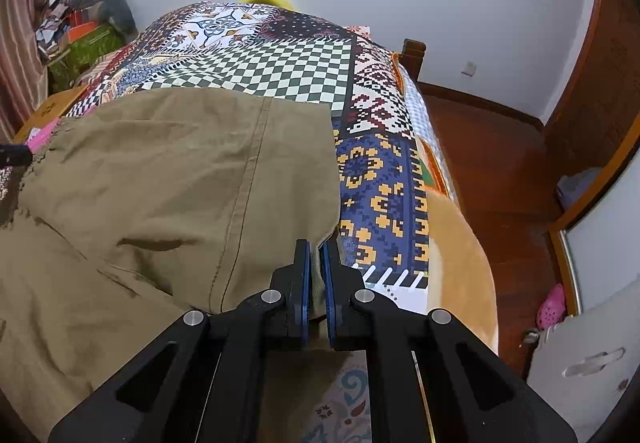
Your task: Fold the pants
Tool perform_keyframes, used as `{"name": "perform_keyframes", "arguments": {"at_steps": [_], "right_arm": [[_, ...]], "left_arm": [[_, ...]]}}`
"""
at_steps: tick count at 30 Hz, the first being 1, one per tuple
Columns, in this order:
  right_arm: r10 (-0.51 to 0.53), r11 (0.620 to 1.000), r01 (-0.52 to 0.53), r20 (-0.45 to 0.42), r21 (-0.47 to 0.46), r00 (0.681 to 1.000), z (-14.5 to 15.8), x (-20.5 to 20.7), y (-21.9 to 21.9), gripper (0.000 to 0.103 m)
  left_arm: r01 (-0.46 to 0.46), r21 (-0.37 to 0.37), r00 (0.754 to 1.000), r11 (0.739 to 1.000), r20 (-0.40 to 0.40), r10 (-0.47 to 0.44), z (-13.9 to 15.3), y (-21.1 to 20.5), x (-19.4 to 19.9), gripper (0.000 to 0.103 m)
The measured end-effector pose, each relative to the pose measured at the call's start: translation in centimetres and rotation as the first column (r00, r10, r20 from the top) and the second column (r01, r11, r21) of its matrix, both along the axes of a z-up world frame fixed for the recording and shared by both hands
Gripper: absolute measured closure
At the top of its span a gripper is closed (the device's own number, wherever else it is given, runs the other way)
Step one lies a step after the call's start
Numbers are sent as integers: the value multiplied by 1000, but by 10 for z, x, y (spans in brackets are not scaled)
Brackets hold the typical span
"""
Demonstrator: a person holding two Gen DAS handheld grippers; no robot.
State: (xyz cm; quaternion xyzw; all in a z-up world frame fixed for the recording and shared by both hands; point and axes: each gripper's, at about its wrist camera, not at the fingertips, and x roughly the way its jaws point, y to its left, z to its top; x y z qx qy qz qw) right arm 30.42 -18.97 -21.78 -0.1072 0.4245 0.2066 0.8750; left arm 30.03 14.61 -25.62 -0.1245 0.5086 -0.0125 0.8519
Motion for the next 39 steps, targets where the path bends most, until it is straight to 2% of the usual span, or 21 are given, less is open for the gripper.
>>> {"name": "perform_keyframes", "arguments": {"at_steps": [3, 5, 8, 9, 10, 11, 14, 17, 20, 25, 30, 33, 36, 39], "right_arm": [[0, 1000, 0, -2, -1, 1000, 0, 0, 1, 97], [-1, 1000, 1, -7, 1, 1000, -1, 0, 1, 97], [-1, 1000, 1, -9, 6, 1000, -1, 1, 0, 97], [-1, 1000, 1, -9, 6, 1000, -1, 1, 0, 97], [-1, 1000, 1, -7, 4, 1000, -1, 0, 1, 97], [-1, 1000, 1, -3, 3, 1000, 0, 0, 1, 97], [0, 1000, 0, -4, 11, 1000, 1, 0, 1, 97], [-9, 999, 10, -24, 39, 1000, 2, 2, -5, 97], [-17, 999, 18, -17, 35, 1000, 1, -1, -9, 97], [-33, 999, 34, -26, 30, 999, -4, -2, -12, 98], [-42, 999, 42, -5, 11, 999, 0, 0, -9, 98], [-44, 999, 44, -22, 16, 999, 0, 3, -12, 97], [-36, 998, 41, -94, 47, 995, -6, 8, -16, 97], [-31, 997, 37, -92, 64, 995, 2, 5, -19, 93]], "left_arm": [[28, 0, 1000, 1000, 7, -28, 1, -6, -4, 53], [42, -37, 999, 998, 6, -42, 1, -10, -3, 53], [52, 0, 999, 999, 11, -52, 2, -18, 3, 55], [52, 1, 999, 999, 11, -52, 2, -19, 6, 58], [52, -2, 999, 999, 13, -52, 2, -20, 10, 73], [51, 10, 999, 999, 10, -51, 2, -21, 14, 83], [49, 50, 999, 998, 19, -50, 3, -25, 19, 90], [61, 159, 996, 985, 47, -69, 7, -38, 17, 90], [41, 205, 995, 978, 77, -58, 11, -37, 13, 91], [18, 154, 999, 988, 39, -24, 0, -18, 20, 90], [46, 219, 998, 975, 40, -56, 5, -32, 17, 90], [50, 224, 998, 973, 36, -59, 6, -30, 16, 83], [44, 165, 999, 985, 13, -47, 2, -18, 19, 79], [18, 111, 1000, 994, 13, -19, 7, -10, 18, 76]]}}
